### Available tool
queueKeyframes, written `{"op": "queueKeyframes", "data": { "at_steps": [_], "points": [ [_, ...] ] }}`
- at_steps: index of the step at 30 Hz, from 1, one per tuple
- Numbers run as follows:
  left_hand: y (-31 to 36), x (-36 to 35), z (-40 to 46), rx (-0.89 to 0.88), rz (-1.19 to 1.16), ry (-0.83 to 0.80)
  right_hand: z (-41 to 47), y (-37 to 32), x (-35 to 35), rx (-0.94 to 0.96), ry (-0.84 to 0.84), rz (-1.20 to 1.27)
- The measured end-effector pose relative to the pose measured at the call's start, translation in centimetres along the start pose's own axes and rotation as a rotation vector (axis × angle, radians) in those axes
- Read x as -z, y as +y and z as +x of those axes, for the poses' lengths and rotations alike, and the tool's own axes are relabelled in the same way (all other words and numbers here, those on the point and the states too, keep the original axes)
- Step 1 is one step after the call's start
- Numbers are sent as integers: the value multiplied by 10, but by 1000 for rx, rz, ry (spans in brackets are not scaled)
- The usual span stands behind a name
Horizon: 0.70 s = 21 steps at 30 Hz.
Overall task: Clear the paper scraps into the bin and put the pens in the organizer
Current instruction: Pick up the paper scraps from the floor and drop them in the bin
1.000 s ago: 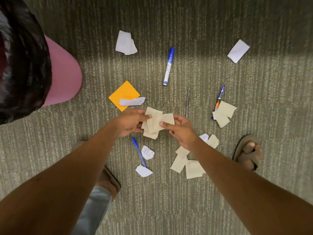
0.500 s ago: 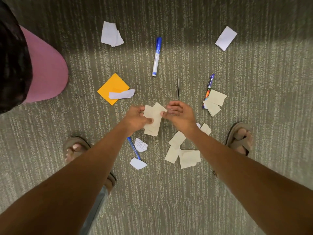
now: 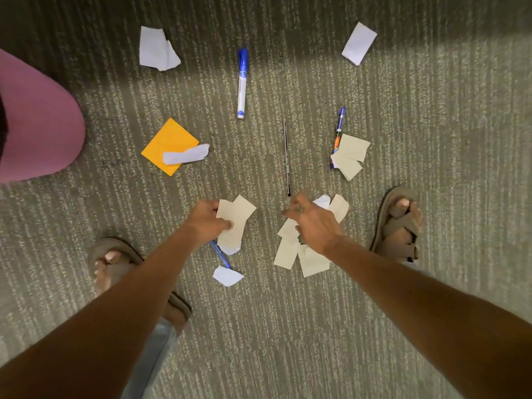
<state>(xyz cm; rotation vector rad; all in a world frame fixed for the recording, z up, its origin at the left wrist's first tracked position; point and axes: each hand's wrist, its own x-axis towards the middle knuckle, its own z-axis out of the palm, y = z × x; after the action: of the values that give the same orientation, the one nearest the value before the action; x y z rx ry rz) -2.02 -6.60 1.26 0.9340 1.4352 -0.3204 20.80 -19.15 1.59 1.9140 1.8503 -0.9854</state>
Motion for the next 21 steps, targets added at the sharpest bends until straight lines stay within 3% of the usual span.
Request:
{"op": "queueKeyframes", "data": {
  "at_steps": [7, 14, 17, 21],
  "points": [
    [-29, -6, -4, 60, -3, 7, -2, -20, -23, 8, -35, -208],
    [-38, 2, -12, 47, 12, 161, -8, -29, -12, 31, -19, -332],
    [-37, 7, -17, 63, -3, 189, -8, -37, -5, 72, 8, -213],
    [-40, 15, -23, 65, -12, 219, -2, -50, 5, 77, -43, 190]
  ]
}}
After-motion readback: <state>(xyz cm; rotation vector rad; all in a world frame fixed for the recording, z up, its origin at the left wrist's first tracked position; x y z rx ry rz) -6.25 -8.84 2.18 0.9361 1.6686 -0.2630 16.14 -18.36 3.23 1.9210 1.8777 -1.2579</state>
